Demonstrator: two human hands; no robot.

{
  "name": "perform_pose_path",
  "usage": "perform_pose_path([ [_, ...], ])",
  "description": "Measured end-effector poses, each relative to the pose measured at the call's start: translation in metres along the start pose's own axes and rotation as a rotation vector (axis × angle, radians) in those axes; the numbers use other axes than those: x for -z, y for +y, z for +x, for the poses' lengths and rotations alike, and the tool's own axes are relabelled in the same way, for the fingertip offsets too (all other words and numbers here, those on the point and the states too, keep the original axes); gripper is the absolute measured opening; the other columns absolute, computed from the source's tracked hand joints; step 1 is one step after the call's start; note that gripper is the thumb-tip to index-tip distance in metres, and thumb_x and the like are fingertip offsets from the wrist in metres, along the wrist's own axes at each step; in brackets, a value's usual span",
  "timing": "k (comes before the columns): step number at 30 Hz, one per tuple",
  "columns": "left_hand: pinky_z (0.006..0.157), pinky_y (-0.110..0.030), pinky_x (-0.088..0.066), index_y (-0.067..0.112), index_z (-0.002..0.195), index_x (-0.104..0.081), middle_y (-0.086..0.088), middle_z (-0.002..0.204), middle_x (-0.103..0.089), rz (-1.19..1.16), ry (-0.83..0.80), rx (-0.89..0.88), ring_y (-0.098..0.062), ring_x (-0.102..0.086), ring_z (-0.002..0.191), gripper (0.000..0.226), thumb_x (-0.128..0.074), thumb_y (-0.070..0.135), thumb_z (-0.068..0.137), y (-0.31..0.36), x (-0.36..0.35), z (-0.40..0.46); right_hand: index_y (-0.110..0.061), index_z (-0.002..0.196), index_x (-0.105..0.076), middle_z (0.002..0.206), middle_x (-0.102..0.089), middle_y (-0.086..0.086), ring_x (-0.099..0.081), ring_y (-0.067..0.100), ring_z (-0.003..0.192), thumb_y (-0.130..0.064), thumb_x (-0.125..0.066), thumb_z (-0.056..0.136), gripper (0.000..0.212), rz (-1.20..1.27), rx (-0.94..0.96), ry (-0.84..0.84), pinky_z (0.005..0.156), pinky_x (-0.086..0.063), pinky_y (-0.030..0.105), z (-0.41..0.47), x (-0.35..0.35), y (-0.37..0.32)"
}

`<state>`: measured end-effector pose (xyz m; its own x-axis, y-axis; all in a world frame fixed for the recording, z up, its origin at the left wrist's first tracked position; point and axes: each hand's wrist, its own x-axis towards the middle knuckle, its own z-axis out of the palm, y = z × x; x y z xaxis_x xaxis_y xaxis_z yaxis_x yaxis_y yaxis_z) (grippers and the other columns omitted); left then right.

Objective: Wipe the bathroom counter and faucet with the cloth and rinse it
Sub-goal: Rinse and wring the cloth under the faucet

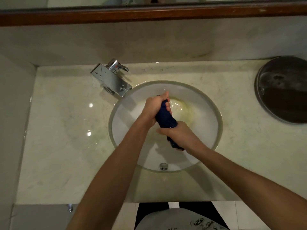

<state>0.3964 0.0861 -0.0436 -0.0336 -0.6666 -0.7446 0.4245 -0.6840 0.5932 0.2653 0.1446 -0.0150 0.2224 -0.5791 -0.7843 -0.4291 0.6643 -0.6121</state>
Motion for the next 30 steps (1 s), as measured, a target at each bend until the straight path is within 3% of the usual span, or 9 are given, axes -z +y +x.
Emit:
perform_pose_path([
  [2,0.05,-0.026,-0.051,0.004,0.067,-0.06,-0.009,0.057,-0.057,0.251,0.159,0.026,-0.021,-0.052,0.049,0.028,-0.062,0.011,0.095,-0.013,0.003,0.021,-0.012,0.08,-0.062,0.063,-0.061,0.002,-0.053,0.013,0.047,-0.021,-0.075,0.08,0.017,-0.15,0.024,0.1,0.052,-0.044,0.027,0.026,-0.014,0.018],
  [5,0.044,-0.019,-0.043,0.001,0.083,-0.068,-0.013,0.073,-0.066,0.69,0.31,0.029,-0.024,-0.064,0.061,0.015,-0.059,0.01,0.091,-0.035,0.012,0.038,-0.007,0.086,-0.067,0.07,-0.066,0.003,-0.062,0.018,0.059,-0.026,-0.073,0.075,0.022,-0.309,-0.027,0.154,0.054,-0.047,0.028,0.054,-0.036,0.044],
  [8,0.06,-0.025,-0.041,0.009,0.069,-0.052,-0.009,0.079,-0.066,0.923,0.387,0.031,-0.031,-0.068,0.086,0.021,-0.061,0.013,0.088,-0.051,0.023,0.043,-0.005,0.099,-0.066,0.075,-0.066,0.002,-0.063,0.018,0.062,-0.031,-0.072,0.071,0.038,-0.395,-0.058,0.152,0.05,-0.042,0.025,0.066,-0.055,0.056],
  [11,0.071,-0.031,-0.048,0.009,0.075,-0.055,-0.014,0.101,-0.072,1.07,0.39,0.038,-0.033,-0.069,0.096,0.013,-0.063,0.014,0.085,-0.057,0.027,0.044,-0.013,0.1,-0.061,0.079,-0.067,0.0,-0.068,0.02,0.071,-0.027,-0.069,0.074,0.031,-0.476,-0.069,0.17,0.055,-0.045,0.025,0.069,-0.065,0.059],
  [14,0.078,-0.033,-0.052,0.007,0.096,-0.065,-0.013,0.107,-0.071,1.182,0.38,0.033,-0.033,-0.07,0.1,0.013,-0.063,0.013,0.085,-0.06,0.029,0.041,-0.017,0.104,-0.057,0.081,-0.065,-0.002,-0.066,0.022,0.074,-0.028,-0.068,0.076,0.033,-0.561,-0.033,0.169,0.057,-0.044,0.027,0.068,-0.069,0.06],
  [22,0.089,-0.036,-0.053,0.007,0.117,-0.062,-0.012,0.123,-0.066,1.307,0.372,0.053,-0.032,-0.066,0.113,0.028,-0.063,0.014,0.09,-0.067,0.024,0.037,-0.012,0.11,-0.056,0.093,-0.065,0.001,-0.069,0.026,0.09,-0.036,-0.067,0.081,0.039,-0.65,-0.025,0.169,0.068,-0.047,0.031,0.066,-0.068,0.07],
  [26,0.089,-0.036,-0.052,0.007,0.116,-0.061,-0.014,0.123,-0.065,1.308,0.366,0.046,-0.033,-0.065,0.113,0.027,-0.062,0.015,0.09,-0.061,0.023,0.034,-0.011,0.113,-0.054,0.1,-0.064,0.002,-0.067,0.028,0.096,-0.035,-0.067,0.08,0.043,-0.655,-0.014,0.188,0.074,-0.048,0.032,0.064,-0.069,0.068],
  [30,0.083,-0.032,-0.049,0.008,0.111,-0.063,-0.012,0.115,-0.066,1.295,0.366,0.044,-0.032,-0.066,0.11,0.022,-0.062,0.014,0.089,-0.053,0.022,0.028,-0.01,0.111,-0.056,0.098,-0.065,0.003,-0.067,0.027,0.093,-0.035,-0.066,0.08,0.04,-0.626,0.012,0.182,0.07,-0.047,0.032,0.063,-0.069,0.065],
])
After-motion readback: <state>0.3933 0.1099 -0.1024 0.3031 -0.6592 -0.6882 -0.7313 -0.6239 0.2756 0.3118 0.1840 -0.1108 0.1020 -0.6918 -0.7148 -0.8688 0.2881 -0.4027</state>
